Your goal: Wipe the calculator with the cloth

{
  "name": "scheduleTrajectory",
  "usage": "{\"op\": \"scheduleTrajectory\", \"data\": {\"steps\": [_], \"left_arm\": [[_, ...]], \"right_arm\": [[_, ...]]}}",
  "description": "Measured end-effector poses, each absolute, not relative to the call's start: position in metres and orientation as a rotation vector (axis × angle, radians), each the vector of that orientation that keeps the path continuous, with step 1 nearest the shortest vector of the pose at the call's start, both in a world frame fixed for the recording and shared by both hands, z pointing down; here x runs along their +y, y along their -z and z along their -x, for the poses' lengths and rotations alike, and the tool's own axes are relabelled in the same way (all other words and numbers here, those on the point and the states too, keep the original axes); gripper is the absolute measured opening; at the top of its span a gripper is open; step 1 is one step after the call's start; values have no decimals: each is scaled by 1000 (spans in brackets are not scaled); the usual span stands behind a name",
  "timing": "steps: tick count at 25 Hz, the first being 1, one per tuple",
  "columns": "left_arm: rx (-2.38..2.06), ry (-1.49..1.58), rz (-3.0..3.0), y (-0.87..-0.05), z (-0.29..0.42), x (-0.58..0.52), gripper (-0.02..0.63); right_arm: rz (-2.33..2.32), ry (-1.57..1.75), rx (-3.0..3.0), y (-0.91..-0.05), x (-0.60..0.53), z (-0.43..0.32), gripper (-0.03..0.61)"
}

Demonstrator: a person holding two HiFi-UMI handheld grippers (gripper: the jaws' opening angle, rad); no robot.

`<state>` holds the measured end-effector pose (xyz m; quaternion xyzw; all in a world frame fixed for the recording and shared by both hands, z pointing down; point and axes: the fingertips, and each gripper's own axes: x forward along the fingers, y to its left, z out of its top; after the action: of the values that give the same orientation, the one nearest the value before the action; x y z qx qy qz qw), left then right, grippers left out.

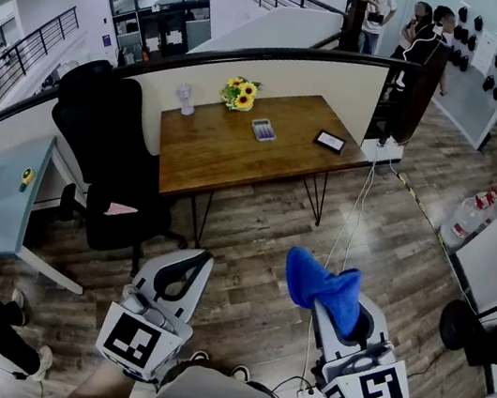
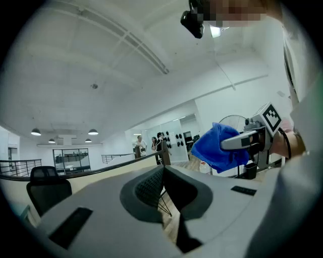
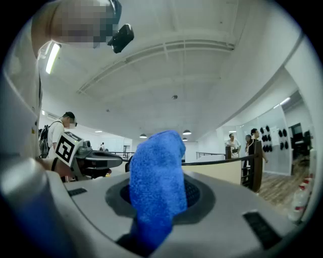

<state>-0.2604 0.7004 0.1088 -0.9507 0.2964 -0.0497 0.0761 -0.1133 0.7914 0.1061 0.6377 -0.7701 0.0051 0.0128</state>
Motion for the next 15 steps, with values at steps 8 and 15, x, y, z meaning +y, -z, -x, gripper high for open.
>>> {"op": "scheduleTrajectory", "data": {"steps": [8, 15], "left_arm": [[874, 143, 2864, -111, 261, 704, 6], [865, 132, 2871, -109, 256, 709, 6]], "right_arm": [[-2019, -59, -2402, -112, 792, 112, 129], [-2003, -84, -2393, -118, 797, 110, 129]]}}
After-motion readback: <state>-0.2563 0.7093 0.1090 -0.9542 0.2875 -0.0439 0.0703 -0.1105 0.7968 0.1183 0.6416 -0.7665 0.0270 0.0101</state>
